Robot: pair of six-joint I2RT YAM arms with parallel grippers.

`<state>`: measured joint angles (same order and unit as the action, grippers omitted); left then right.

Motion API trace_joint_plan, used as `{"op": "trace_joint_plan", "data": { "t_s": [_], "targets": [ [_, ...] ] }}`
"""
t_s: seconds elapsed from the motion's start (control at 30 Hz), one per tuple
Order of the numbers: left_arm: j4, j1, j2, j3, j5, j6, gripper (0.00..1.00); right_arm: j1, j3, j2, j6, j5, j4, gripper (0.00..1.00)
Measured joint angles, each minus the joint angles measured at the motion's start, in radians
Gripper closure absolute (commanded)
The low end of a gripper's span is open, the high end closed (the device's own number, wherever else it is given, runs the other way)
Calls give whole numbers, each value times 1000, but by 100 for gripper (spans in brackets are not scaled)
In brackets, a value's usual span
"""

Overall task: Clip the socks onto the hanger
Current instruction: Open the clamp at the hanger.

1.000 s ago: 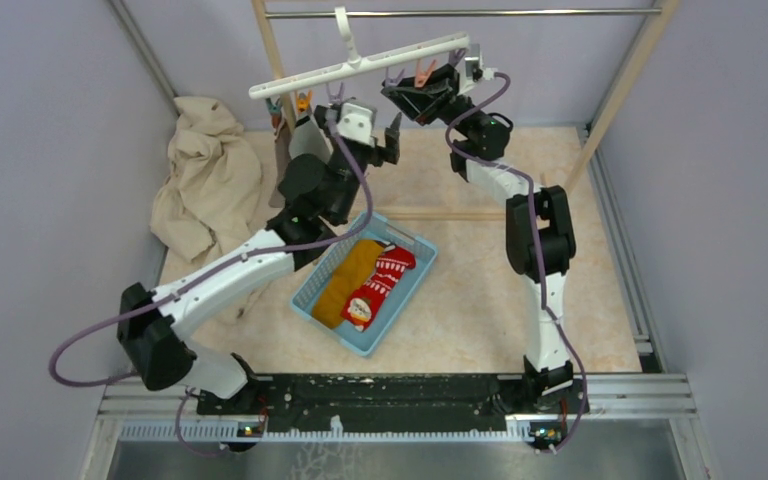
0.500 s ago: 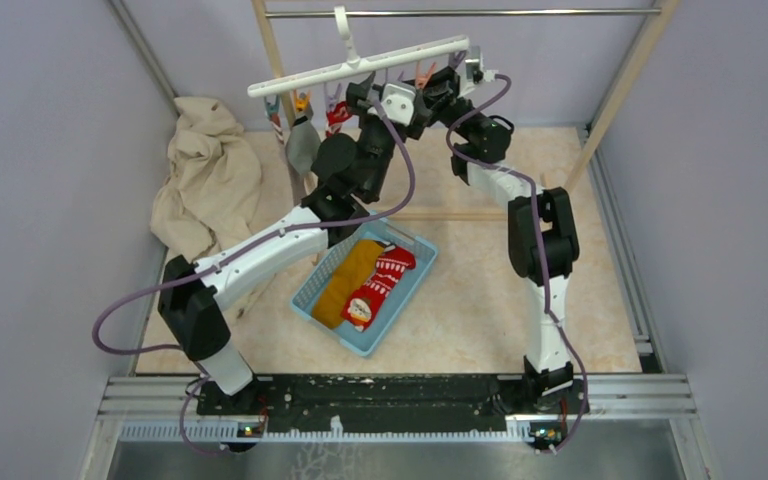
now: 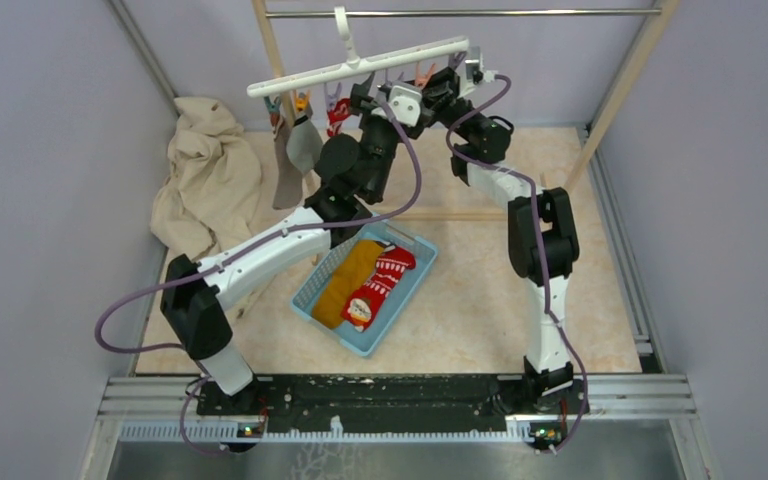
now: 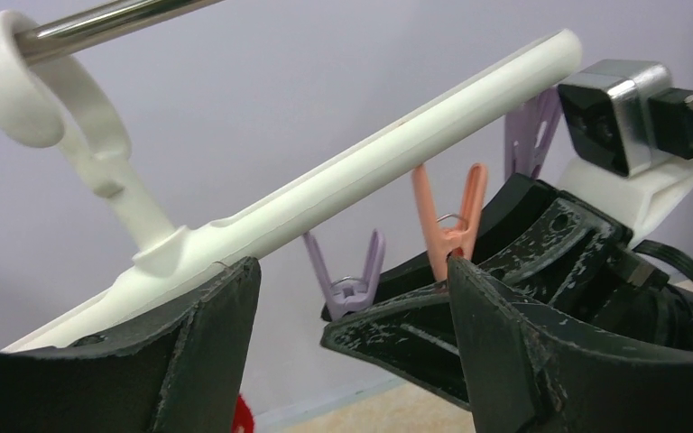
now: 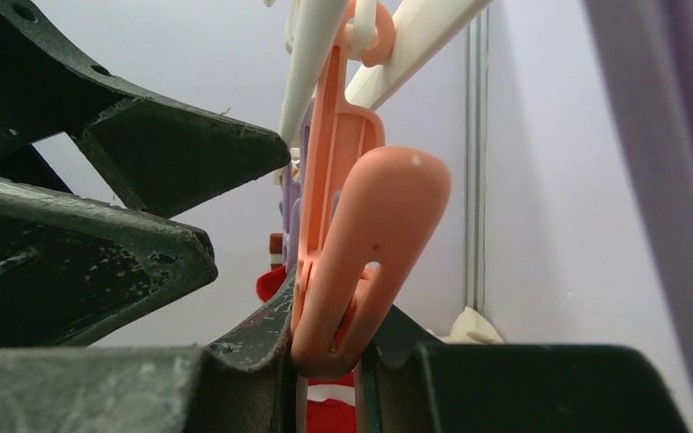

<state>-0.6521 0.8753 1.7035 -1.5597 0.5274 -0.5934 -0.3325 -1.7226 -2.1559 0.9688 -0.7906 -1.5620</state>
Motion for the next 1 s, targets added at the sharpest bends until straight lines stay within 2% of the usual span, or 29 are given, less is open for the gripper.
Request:
{"op": "trace_joint_plan", "data": {
  "t_s": [0.3,0.77,1.0],
  "targets": [
    [-22,-7,-73,44,14,14,19,0,2,1,0,-5,0,100],
    [2,-7,-56,35,14,19,19,0,4,3,0,-11,0,100],
    [24,-7,-14,-45,15,18,19,0,35,26,-2,-11,0,100]
  ]
}}
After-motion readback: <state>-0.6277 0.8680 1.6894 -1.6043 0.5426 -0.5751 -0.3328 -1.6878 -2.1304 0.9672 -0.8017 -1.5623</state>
